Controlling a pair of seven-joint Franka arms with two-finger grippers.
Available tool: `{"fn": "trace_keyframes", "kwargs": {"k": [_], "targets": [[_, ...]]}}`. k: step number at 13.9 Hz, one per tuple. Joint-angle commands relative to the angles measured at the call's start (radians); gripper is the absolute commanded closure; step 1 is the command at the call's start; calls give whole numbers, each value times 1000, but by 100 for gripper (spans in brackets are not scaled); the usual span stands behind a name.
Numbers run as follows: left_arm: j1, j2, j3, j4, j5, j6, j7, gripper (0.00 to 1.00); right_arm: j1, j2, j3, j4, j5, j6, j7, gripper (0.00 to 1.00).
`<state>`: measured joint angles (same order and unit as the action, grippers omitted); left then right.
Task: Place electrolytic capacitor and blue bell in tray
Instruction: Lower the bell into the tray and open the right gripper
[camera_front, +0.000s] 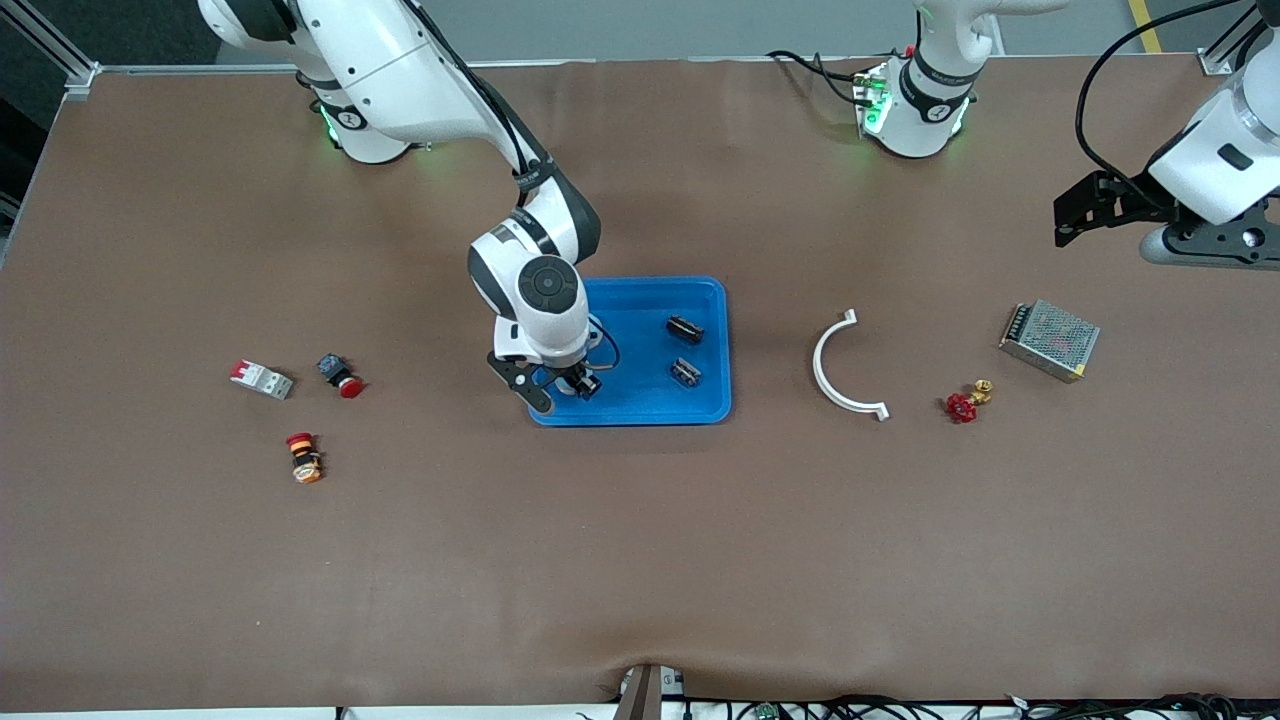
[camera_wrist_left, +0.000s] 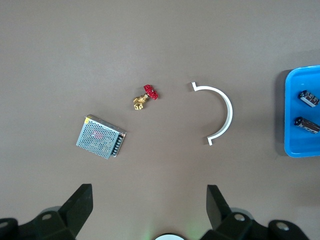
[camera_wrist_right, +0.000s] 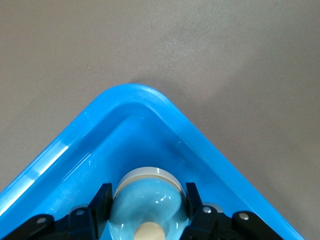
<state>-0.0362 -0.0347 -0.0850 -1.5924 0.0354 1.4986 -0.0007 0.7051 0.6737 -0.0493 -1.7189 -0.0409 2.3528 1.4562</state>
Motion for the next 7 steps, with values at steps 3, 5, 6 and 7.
{"fn": "trace_keyframes", "kwargs": {"k": [3,5,6,7], "targets": [[-2,-1,-2,2,-2,3,-1,0,17,29,-11,31,-20,-10,42,100],[-2,9,-4,9,0,8,-1,0,20,29,-11,36,-19,-10,47,100],[-2,9,-2,9,3,8,1,0,22,29,-11,36,-19,-12,49,100],[-4,9,-4,9,3,8,-1,0,24,29,-11,39,-19,-12,55,100]]}}
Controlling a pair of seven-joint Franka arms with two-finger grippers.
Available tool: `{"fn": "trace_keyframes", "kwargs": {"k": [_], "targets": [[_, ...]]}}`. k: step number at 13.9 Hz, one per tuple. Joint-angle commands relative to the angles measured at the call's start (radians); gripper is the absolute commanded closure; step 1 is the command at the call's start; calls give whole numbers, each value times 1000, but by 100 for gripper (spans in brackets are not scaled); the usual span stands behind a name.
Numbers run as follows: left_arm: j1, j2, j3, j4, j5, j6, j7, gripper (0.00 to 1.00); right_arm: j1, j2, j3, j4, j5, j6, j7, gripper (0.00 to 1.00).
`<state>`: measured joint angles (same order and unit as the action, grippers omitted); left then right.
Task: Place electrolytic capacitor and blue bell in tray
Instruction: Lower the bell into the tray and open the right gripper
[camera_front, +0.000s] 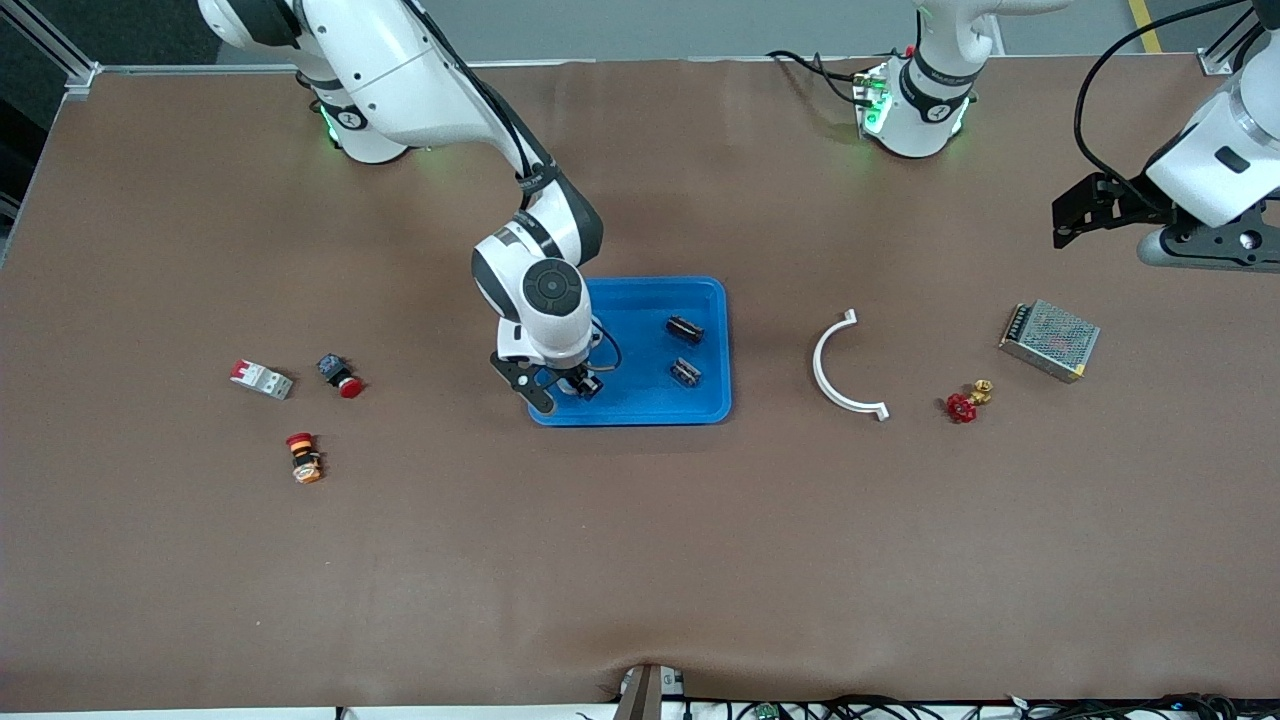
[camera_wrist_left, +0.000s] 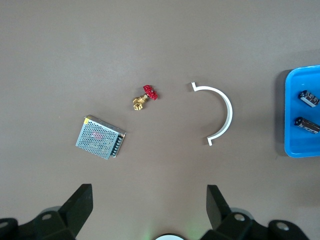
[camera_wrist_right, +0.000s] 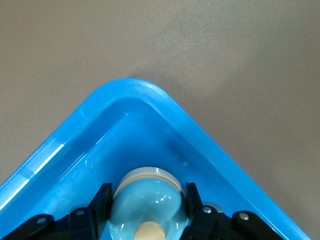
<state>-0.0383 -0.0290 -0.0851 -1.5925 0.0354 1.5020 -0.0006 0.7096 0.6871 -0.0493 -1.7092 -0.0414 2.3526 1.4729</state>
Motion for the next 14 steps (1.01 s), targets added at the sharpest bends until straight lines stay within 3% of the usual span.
{"fn": "trace_keyframes", "kwargs": {"k": [1,8,9,10,11,14], "targets": [[-2,6,-4,11,3,6,-1,0,21,15,-11,33,-18,-12,41,100],[-5,29,-10,16,4,27,1,0,22,25,-11,43,-17,-10,64,99],[-5,31,-10,16,4,27,2,0,22,26,-11,43,-20,-7,81,73],[-6,31,-12,14,4,27,2,0,27,25,-11,43,-18,-6,89,5],[-6,31,-16,16,4,29,1,0,30,25,-12,43,-23,-6,95,0],[-2,31,-16,16,4,41,1,0,22,20,-11,51,-57,-15,73,0]]}}
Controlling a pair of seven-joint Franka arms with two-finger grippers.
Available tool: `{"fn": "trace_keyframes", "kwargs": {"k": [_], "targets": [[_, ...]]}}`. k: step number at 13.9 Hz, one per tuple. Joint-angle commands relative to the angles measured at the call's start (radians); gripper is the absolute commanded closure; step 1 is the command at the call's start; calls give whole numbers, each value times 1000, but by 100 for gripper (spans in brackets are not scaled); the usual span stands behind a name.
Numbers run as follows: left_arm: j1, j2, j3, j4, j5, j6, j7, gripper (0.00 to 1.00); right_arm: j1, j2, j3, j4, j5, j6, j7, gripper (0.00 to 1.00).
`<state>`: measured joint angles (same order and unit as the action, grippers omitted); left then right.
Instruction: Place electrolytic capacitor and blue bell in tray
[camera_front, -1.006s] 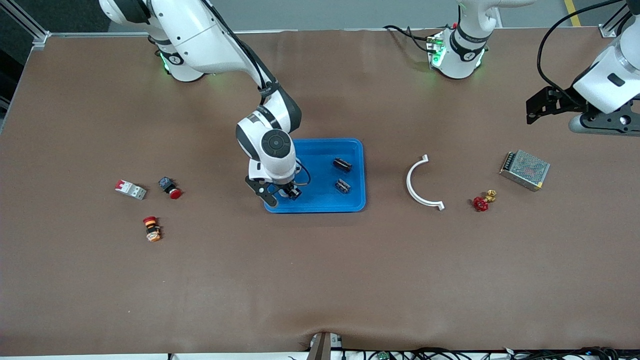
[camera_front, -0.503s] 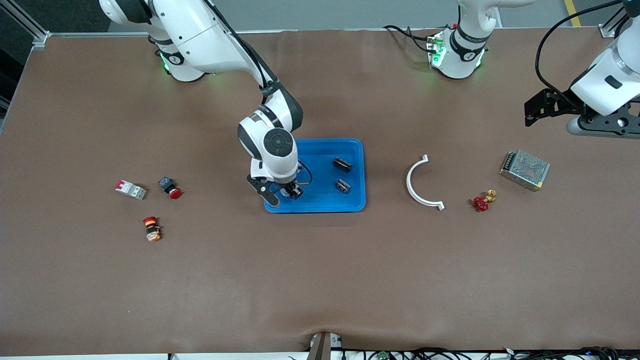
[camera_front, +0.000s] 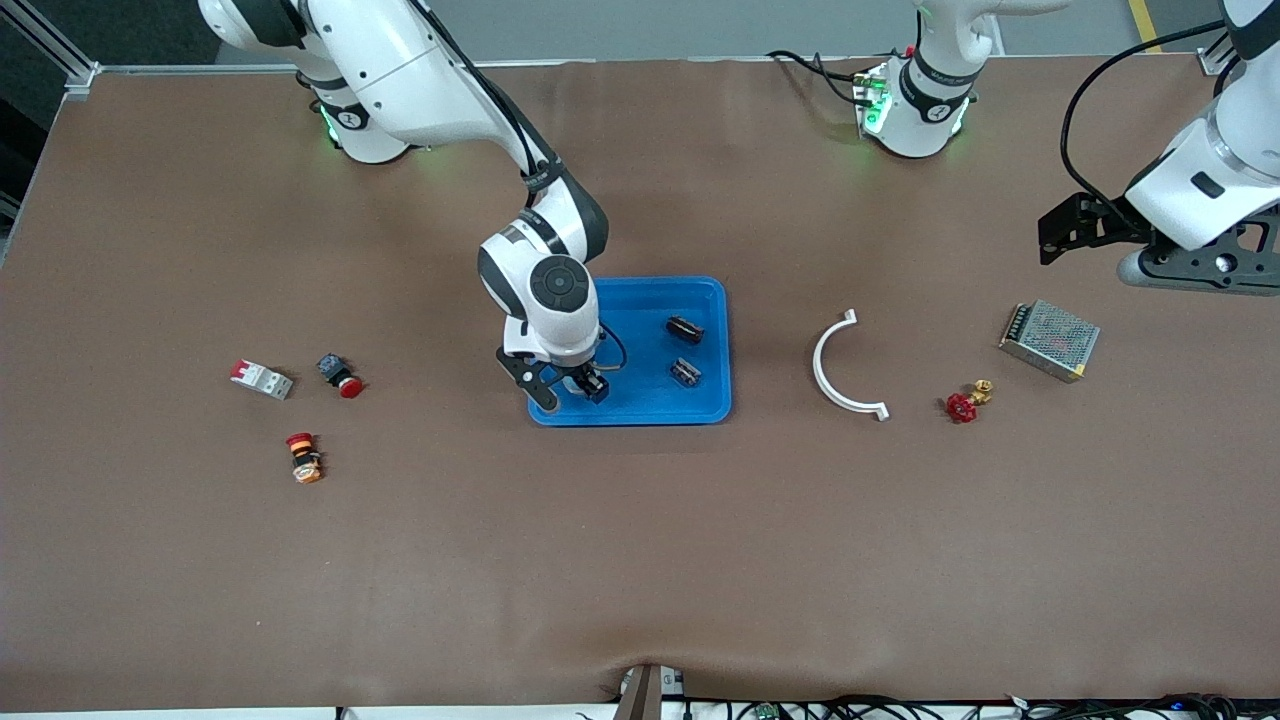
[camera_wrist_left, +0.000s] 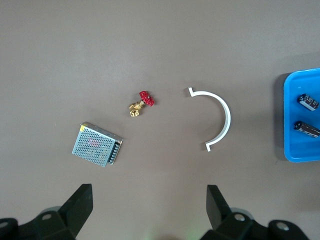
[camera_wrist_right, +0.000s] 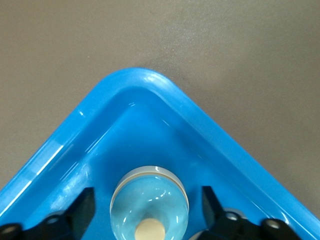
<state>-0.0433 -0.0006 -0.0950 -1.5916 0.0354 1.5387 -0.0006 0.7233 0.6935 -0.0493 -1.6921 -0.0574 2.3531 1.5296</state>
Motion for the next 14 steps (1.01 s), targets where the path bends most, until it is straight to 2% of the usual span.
{"fn": "trace_keyframes", "kwargs": {"k": [1,3,5,10,14], "targets": [[5,2,-6,15,4,4,1,0,-1,8,-11,44,-47,-46,-6,0],[10,1,-6,15,4,4,1,0,-22,4,-11,119,-42,-186,-106,0],[11,-1,-6,15,4,4,1,0,-66,0,-9,175,-36,-265,-202,0],[14,-4,-5,18,4,4,1,0,-217,-29,-11,178,-35,-270,-498,0],[16,-1,-5,24,3,15,1,0,-376,-49,-11,178,-35,-267,-779,0]]}}
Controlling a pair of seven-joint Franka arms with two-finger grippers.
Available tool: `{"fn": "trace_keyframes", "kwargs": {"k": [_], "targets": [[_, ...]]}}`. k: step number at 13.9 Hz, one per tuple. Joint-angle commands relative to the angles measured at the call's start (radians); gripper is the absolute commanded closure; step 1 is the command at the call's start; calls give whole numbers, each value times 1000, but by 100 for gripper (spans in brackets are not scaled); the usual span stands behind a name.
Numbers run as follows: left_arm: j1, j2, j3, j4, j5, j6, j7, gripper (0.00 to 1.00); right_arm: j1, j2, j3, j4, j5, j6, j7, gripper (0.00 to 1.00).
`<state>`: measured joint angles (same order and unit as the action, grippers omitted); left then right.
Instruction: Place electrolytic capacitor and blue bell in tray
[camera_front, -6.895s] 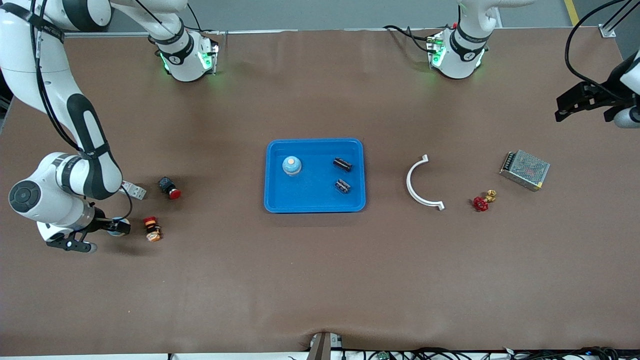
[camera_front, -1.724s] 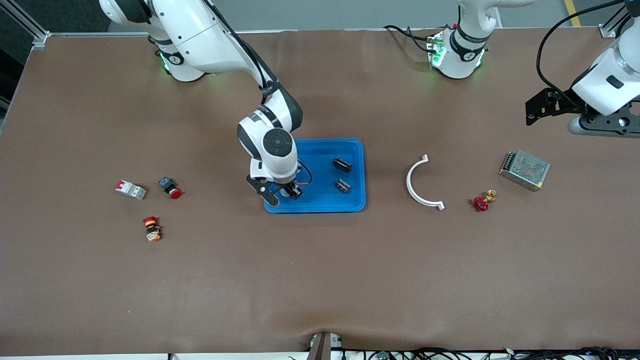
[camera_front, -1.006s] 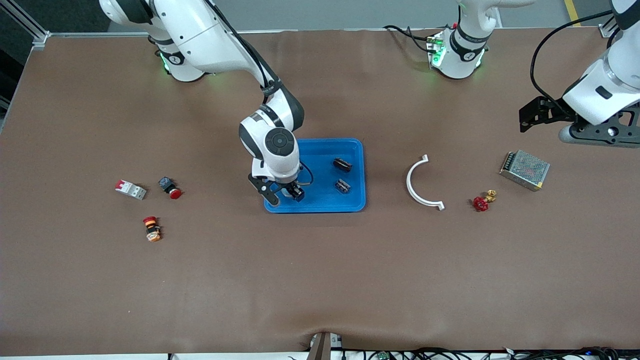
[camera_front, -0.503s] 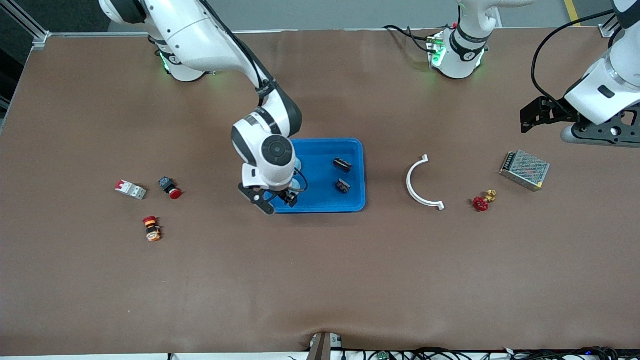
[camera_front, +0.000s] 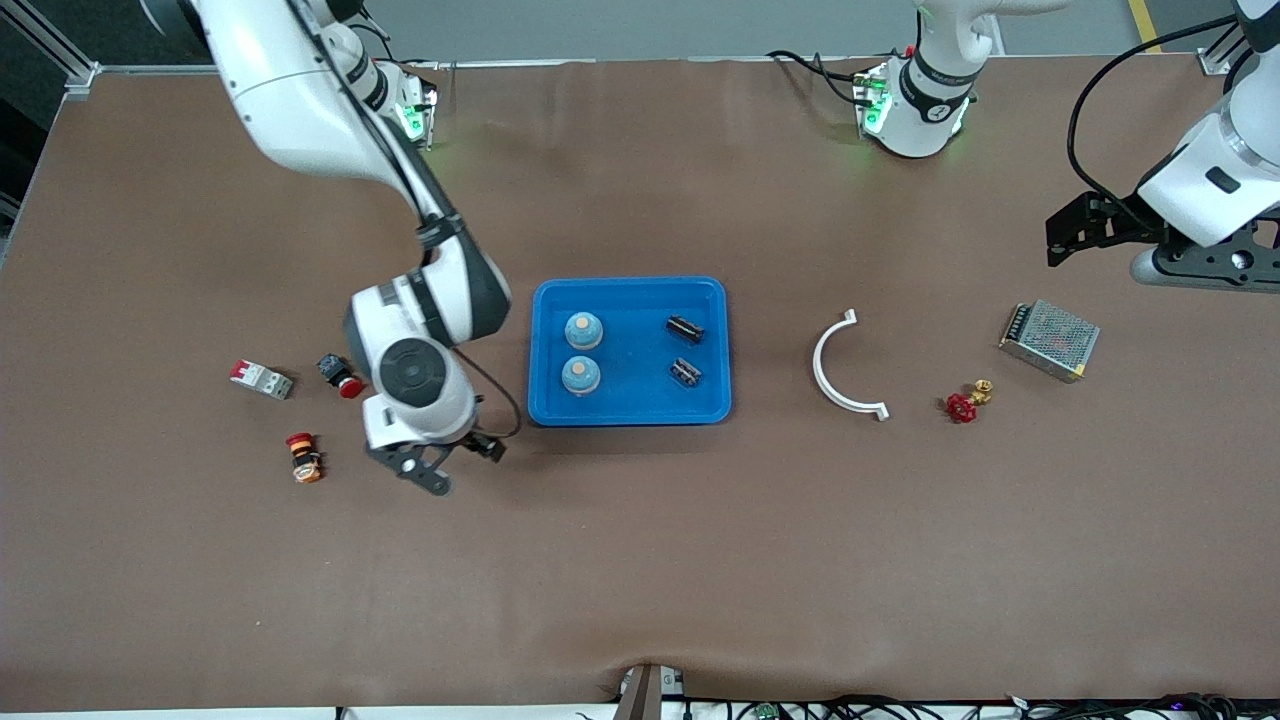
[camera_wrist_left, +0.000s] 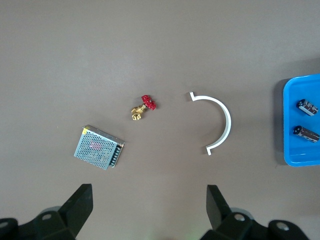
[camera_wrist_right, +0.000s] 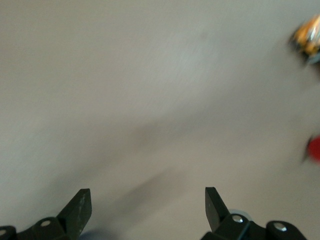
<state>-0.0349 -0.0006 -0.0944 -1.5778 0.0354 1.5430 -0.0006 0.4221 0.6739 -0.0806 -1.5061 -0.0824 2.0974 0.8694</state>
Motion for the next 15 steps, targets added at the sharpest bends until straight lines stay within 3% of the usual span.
{"fn": "trace_keyframes", "kwargs": {"k": [1,10,15], "targets": [[7,1,-5,10,3,15,1,0,-110,-30,21,-8,-10,-10,-186,0],[9,-2,2,10,3,29,4,0,-327,-102,21,-22,-10,-22,-611,0],[9,-16,4,10,3,20,5,0,-382,-230,21,-14,-8,-209,-771,0]]}}
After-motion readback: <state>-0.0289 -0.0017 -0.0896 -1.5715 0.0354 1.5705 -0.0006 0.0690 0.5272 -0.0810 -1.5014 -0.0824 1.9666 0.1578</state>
